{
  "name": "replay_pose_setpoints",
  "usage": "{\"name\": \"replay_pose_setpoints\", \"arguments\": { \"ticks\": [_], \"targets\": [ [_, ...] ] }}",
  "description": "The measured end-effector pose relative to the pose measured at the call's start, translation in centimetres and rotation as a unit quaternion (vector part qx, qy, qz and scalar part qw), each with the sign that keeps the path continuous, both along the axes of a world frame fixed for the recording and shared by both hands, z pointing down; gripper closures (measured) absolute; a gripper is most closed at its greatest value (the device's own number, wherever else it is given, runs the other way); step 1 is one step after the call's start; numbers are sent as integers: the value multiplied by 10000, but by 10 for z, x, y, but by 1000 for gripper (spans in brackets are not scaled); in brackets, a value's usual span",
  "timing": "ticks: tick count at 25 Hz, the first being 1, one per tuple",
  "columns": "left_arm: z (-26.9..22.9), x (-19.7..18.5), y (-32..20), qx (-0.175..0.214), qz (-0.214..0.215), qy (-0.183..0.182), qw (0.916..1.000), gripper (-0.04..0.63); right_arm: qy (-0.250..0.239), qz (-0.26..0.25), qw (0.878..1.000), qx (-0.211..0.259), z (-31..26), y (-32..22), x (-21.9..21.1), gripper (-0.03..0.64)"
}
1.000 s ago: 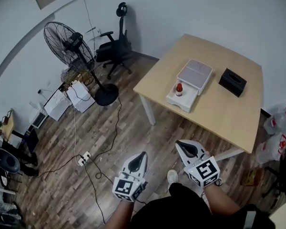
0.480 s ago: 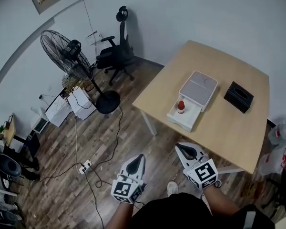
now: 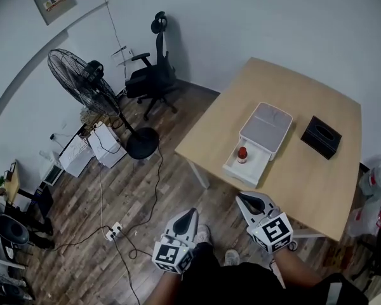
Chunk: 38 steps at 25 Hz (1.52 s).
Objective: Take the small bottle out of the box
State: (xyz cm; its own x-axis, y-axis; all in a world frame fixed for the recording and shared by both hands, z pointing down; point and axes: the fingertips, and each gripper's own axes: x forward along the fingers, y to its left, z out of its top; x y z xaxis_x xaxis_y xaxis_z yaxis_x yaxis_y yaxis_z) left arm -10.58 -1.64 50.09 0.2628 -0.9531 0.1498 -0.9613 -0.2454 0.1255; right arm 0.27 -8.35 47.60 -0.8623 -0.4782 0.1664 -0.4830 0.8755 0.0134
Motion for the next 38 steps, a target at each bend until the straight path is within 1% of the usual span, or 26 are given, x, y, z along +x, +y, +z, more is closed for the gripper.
{"name": "replay_pose_setpoints", "arguments": {
  "ticks": [6,10,15,21,27,31,35,38],
  "targets": [
    [5,-16,-41,-40,309,30,9995,583,96,312,9995,16,3,-35,-10,603],
    [3,-30,-76,-30,635,35,9980,583,171,544,9984,62,1,-63,-24,603],
    [-6,-51,-127,46,1186,-47,9929,583,180,1037,9944,86,-1,-97,-43,603],
    [-10,-63,-178,142,1683,-19,9856,583,198,1572,9874,40,0,-129,-51,603],
    [-4,-71,-207,81,2103,128,9775,583,257,1897,9815,33,3,-150,-61,603],
    [0,-70,-220,74,2343,175,9720,583,328,2127,9765,73,6,-161,-60,603],
    [6,-66,-233,-10,2485,153,9685,583,401,2318,9718,151,5,-171,-53,603],
    [8,-57,-241,-65,2540,137,9671,583,449,2380,9702,111,8,-177,-42,603]
  ]
}}
